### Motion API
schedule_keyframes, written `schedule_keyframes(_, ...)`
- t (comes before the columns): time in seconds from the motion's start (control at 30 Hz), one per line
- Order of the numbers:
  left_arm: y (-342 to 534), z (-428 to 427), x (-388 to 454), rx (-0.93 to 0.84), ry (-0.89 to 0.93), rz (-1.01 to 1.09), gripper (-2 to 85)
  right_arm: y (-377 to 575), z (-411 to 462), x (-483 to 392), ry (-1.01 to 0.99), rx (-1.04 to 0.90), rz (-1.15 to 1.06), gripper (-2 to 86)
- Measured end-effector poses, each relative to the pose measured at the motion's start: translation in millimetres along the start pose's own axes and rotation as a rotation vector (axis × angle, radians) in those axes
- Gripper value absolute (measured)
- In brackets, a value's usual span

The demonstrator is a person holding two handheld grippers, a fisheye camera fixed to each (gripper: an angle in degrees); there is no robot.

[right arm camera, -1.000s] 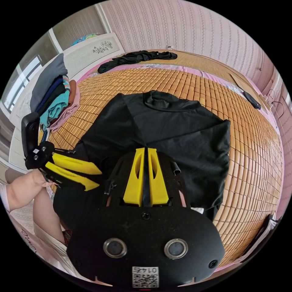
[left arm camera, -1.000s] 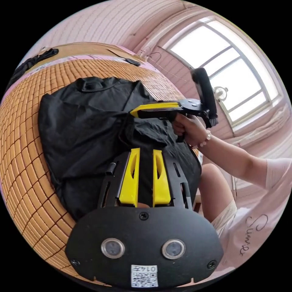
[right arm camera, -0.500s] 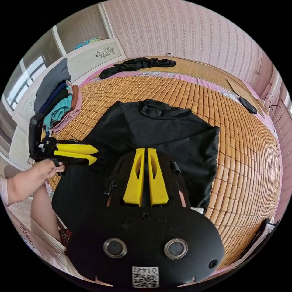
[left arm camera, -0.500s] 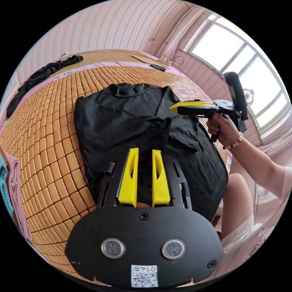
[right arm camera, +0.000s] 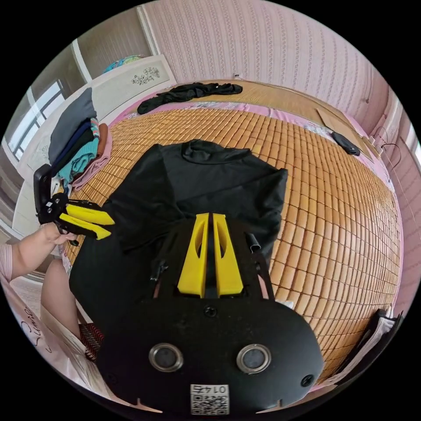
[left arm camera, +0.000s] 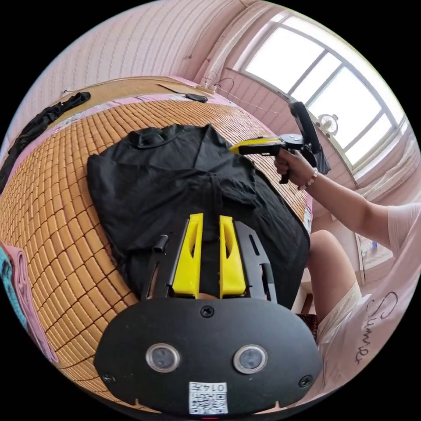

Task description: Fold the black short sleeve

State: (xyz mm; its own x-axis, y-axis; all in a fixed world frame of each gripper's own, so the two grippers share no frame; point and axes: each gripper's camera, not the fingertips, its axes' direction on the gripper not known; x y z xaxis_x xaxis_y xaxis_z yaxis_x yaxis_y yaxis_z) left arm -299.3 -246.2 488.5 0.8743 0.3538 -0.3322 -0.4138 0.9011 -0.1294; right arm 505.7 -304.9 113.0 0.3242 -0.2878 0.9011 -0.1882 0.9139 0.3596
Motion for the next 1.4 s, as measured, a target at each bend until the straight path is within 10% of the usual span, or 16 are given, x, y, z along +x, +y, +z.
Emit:
schedule_keyframes(0.23,-29.3,-24.2,-78.1,0.128,-0.371,-0.195,2.3,-22.4,15.7,74.2,0.126,-0.068,0.056,10.4)
schedule_keyframes(0.43,-53.5,17.0,-117.3,-0.012,-0.228,-0.293,11.5,-38.5,52.3,91.6,0.018,-0.116,0.138,8.6)
schedule_keyframes(0.6,-60.8,15.7,-123.6,0.017,-0.228,-0.320,0.3,-35.2,58.0,87.8,0.051,-0.095,0.093,0.4)
schedule_keyframes(0.97,-63.4,-54.5,-115.7,0.323,-0.209,-0.395,-1.0,-39.9,-1.0,113.1,0.074,0.115,0.190,-0.6)
schedule_keyframes(1.4,141.4,-84.1,27.8,0.104,-0.108,-0.089,-0.9,201.5,-84.5,39.1,-0.193,0.074,0.072,-0.5)
